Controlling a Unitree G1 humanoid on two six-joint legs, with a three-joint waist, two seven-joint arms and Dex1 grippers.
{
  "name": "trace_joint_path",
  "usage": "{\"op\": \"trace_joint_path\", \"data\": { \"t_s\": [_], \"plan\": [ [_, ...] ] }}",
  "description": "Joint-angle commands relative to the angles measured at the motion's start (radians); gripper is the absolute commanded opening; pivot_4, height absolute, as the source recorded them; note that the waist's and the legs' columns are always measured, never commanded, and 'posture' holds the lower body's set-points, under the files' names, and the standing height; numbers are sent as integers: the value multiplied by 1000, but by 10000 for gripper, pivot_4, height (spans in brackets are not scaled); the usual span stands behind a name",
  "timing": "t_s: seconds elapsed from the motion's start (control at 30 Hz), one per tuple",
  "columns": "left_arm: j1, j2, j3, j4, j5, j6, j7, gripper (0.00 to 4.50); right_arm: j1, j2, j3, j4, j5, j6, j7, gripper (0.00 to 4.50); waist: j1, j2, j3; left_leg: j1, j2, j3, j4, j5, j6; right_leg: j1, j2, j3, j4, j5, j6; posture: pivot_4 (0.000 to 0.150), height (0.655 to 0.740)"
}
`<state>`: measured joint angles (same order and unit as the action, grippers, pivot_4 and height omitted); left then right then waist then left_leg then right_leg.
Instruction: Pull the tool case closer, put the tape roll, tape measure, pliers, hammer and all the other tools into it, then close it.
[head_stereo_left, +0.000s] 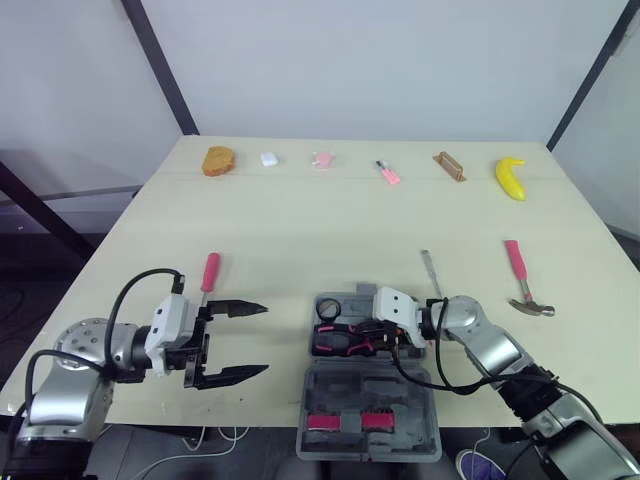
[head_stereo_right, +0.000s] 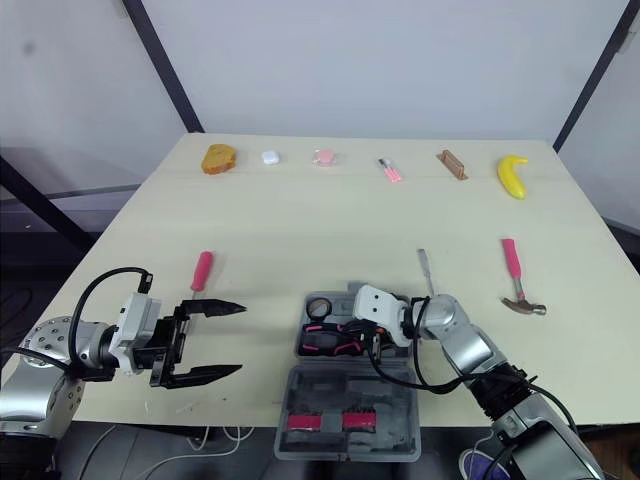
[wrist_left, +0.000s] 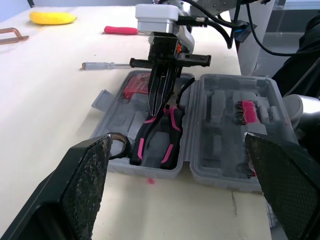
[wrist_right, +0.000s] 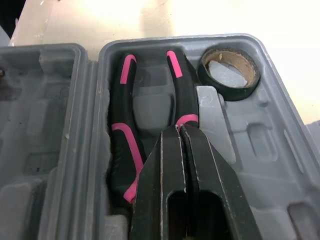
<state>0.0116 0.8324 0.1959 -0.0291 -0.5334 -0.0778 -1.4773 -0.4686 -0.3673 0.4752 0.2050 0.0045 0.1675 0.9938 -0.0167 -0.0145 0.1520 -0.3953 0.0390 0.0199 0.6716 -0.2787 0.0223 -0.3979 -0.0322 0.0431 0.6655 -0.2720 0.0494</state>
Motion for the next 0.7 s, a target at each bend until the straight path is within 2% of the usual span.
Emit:
{"op": "trace_joint_path", "data": {
  "t_s": [0.03,0.2,0.27,0.43,0.6,0.7],
  "plan": [
    [9,2,23,-30,-10,-10,7,45000,34,-9,49,109,-71,25,-11,350,0,-1,-1,1,0,0,0,0,0,1,0,0,1,0,0,1500,7400],
    [8,-2,18,-32,-8,-9,16,45000,33,0,98,197,-118,114,-8,350,-1,-3,-6,11,0,1,-1,0,0,9,0,1,1,0,0,1500,7400],
    [11,-4,16,-38,-9,-8,21,45000,34,1,115,224,-132,158,-4,350,-1,-2,-7,21,1,1,-3,0,0,18,0,1,0,-2,-3,1500,7400],
    [25,-6,17,-42,-11,-10,26,45000,32,4,123,276,-161,177,-35,350,1,-3,-25,34,3,2,-5,0,0,29,-1,1,-2,-5,-7,1500,7400],
    [28,-8,14,-45,-11,-7,32,45000,41,-5,98,240,-138,152,-34,350,2,-2,-33,34,3,2,-5,0,0,29,-2,1,-2,-5,-7,1500,7400],
    [42,-3,12,-52,-12,18,39,45000,48,-3,30,153,-71,96,-26,350,3,-2,-33,34,4,1,-5,0,0,29,-2,1,-2,-5,-7,1500,7400]
  ]
}}
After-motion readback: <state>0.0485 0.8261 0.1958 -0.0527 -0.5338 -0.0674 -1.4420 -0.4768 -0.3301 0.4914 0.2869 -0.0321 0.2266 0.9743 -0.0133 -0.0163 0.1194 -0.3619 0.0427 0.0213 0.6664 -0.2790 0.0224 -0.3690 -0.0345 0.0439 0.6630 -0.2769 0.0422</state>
